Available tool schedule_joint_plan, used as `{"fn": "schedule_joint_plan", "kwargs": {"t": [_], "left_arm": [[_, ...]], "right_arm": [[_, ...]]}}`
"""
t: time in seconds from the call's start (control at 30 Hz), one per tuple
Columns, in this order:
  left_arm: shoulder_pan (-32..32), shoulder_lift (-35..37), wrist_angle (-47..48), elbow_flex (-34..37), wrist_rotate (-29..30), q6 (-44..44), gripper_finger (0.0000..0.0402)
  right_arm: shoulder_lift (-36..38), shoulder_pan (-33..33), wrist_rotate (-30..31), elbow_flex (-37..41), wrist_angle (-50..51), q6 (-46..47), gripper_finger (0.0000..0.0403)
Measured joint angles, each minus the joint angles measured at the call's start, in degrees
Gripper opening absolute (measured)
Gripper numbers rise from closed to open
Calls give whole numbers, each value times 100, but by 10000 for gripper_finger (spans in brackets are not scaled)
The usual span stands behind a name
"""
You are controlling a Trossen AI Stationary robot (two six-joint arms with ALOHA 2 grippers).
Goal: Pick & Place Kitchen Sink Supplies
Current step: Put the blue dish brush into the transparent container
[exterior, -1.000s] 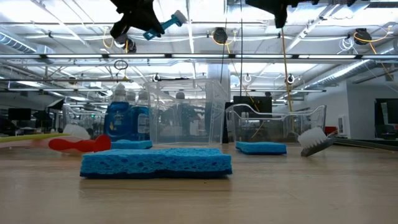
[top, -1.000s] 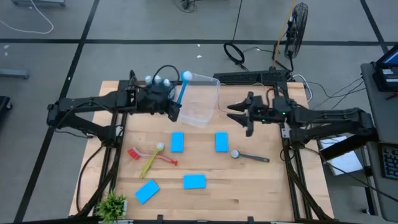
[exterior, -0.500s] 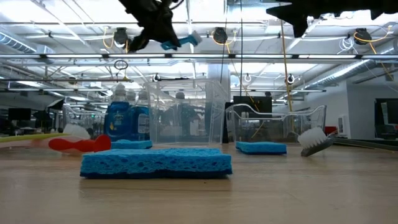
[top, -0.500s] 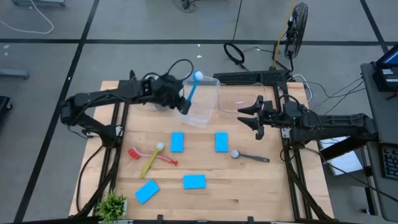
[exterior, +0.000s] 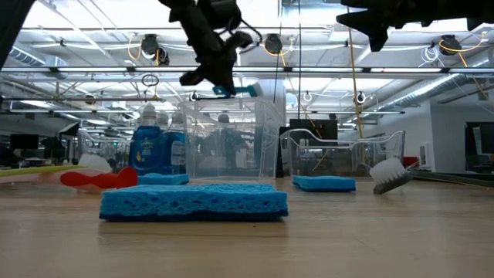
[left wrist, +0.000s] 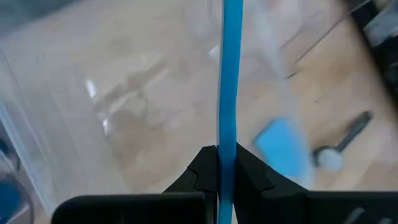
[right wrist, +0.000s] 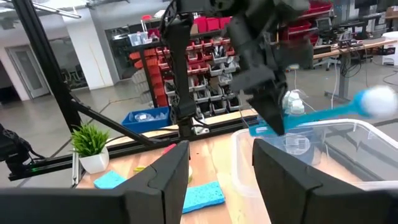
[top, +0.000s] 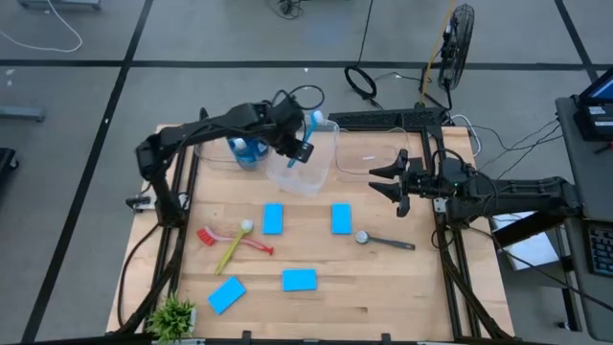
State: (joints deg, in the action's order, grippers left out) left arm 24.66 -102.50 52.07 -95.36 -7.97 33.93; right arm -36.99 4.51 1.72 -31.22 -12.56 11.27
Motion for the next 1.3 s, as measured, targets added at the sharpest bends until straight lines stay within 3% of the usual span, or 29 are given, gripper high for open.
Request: {"fn": "schedule_joint_plan", "kwargs": {"t": [0.77, 1.3], "left_arm": [[-10, -514, 271, -97, -125, -102, 19], [-8, -719, 245, -91, -262, -627, 19]], "right_arm": [[-2, 2, 0, 0, 68, -164, 160], [-2, 2, -3, -2, 63, -153, 160]]}}
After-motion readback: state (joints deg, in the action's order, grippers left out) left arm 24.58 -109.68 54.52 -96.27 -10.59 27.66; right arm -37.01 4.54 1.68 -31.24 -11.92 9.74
